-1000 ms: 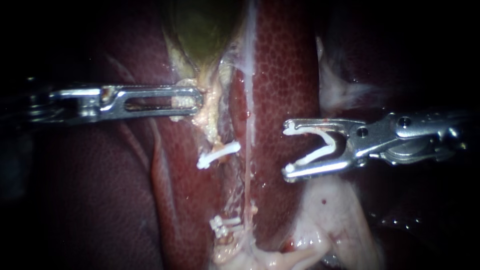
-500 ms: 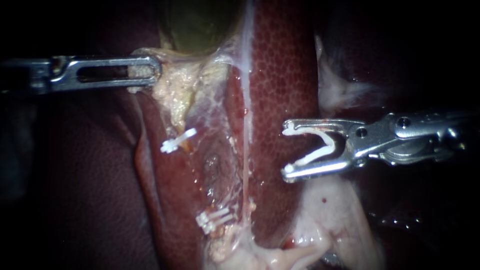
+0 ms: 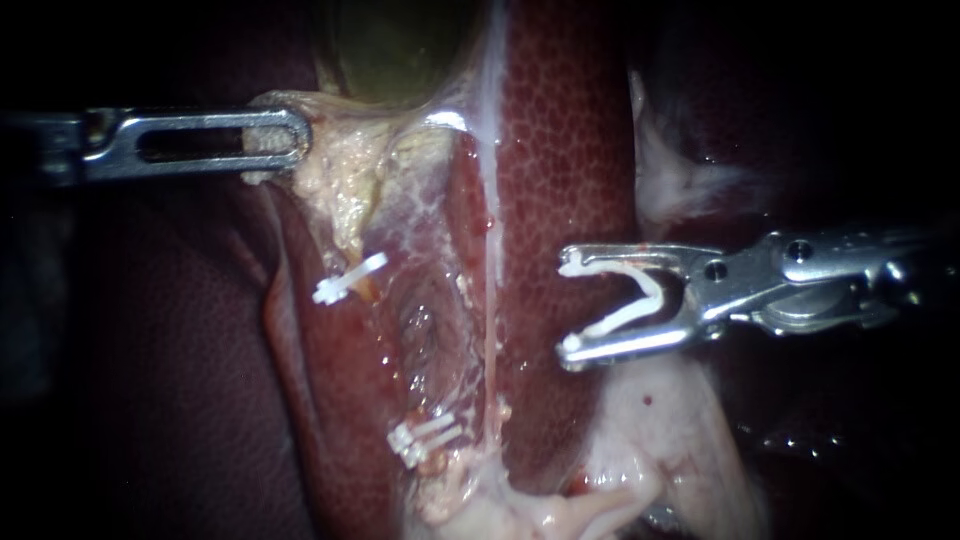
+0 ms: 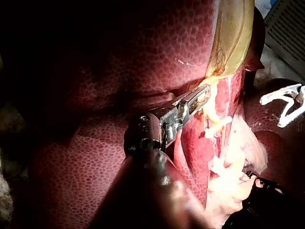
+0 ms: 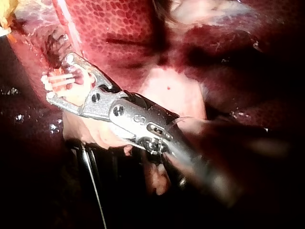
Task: Clipping first clip right tube
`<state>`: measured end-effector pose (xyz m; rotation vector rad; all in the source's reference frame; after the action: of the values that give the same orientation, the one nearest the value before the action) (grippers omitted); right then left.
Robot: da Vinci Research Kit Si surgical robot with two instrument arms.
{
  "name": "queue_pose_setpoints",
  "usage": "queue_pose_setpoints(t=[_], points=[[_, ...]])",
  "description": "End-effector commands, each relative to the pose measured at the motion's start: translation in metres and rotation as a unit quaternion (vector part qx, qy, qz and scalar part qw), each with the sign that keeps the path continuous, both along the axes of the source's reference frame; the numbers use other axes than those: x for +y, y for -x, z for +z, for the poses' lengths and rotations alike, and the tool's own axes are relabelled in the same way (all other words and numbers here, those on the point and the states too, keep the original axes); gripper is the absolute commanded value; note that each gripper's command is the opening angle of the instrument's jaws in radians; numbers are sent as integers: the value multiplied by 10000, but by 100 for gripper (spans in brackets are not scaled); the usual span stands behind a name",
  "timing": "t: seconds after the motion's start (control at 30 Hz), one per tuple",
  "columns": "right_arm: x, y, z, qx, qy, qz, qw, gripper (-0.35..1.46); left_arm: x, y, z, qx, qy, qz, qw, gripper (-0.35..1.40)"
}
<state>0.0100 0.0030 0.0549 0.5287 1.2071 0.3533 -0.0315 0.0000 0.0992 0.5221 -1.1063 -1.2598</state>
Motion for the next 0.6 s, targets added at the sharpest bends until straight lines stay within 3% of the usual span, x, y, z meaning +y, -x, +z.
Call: queue_pose_setpoints(t=[0.03,0.4,0.6], points=[[-2,-1,6,-18,-39,-31,10000,60,0,0,1,0,1,1,10000,-33],[-37,-26,87,-284,-453,-290,9981,60,-3,0,2,4,9,-1,10000,-35],[-55,-39,128,-425,-662,-353,9963,60,-5,0,3,-4,21,-11,10000,-35]])
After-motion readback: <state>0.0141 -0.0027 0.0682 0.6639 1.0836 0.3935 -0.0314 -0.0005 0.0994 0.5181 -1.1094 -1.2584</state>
